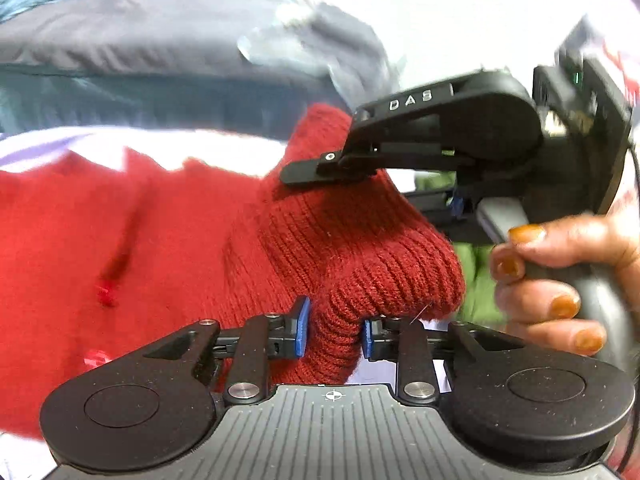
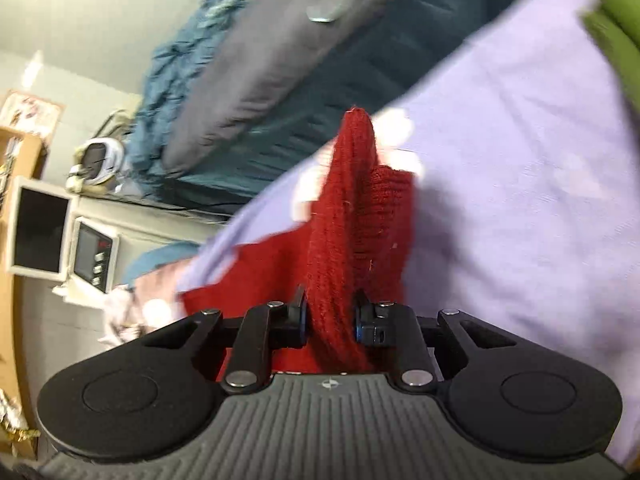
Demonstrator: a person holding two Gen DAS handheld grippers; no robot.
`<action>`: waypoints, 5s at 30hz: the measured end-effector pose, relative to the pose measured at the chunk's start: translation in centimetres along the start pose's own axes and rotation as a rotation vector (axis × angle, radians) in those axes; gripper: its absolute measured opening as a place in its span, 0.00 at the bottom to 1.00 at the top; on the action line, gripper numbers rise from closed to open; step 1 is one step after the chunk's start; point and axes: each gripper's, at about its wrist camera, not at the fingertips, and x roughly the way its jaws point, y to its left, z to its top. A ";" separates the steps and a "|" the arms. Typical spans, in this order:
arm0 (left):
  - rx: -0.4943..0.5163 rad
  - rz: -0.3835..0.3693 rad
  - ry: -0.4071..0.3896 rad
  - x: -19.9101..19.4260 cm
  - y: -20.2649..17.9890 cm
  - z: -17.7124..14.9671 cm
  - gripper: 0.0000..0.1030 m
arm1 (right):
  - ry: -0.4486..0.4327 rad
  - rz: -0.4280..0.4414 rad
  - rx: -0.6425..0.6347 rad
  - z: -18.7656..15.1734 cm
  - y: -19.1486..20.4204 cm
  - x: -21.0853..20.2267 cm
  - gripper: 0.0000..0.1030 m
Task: Fold small clothes
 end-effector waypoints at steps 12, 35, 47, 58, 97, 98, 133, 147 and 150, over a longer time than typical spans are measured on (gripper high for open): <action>-0.295 0.181 -0.275 -15.2 14.9 -0.2 0.83 | 0.160 0.107 -0.265 -6.3 19.8 13.4 0.23; -0.674 0.094 -0.180 -13.3 30.4 -8.9 1.00 | 0.103 -0.088 -0.396 -11.8 15.8 11.9 0.79; -0.615 0.294 -0.173 -19.4 29.8 -9.2 1.00 | 0.096 -0.158 -0.159 -13.0 4.3 4.5 0.85; -0.669 0.005 -0.250 -19.6 32.8 -4.5 1.00 | 0.114 0.058 0.133 -14.0 2.0 7.4 0.89; -0.390 0.001 0.086 -6.7 32.1 -1.1 1.00 | 0.146 0.003 0.055 -13.7 5.9 15.3 0.65; -0.380 0.013 0.091 -6.9 31.4 -1.1 1.00 | 0.140 -0.020 0.024 -13.9 6.5 14.8 0.65; 0.055 -0.181 0.074 2.2 -5.5 7.5 1.00 | -0.353 -0.100 -0.075 -6.3 -3.5 -19.6 0.63; 0.098 -0.186 0.236 20.4 -17.1 9.6 1.00 | -0.364 -0.179 0.103 3.1 -20.1 -23.1 0.63; 0.096 -0.170 0.230 21.7 -16.5 8.9 1.00 | -0.366 -0.104 0.153 2.5 -22.8 -22.0 0.65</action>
